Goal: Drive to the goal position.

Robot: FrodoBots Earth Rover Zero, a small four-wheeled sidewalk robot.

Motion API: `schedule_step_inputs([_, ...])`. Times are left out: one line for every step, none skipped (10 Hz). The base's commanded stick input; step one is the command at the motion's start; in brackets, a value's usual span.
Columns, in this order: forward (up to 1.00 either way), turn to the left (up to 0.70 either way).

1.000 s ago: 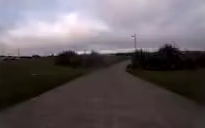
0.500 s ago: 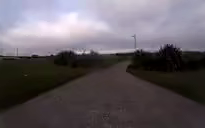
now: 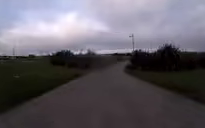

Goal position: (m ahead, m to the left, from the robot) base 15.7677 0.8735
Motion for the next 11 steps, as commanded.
schedule_step_inputs([0.85,-0.04])
schedule_step_inputs([0.85,-0.18])
schedule_step_inputs([0.85,-0.28])
schedule_step_inputs([0.85,-0.22])
schedule_step_inputs([0.85,-0.28])
schedule_step_inputs([0.85,-0.33])
schedule_step_inputs([0.85,-0.19])
schedule_step_inputs([0.85,-0.05])
schedule_step_inputs([0.85,-0.02])
schedule_step_inputs([0.85,-0.05])
schedule_step_inputs([0.85,-0.12])
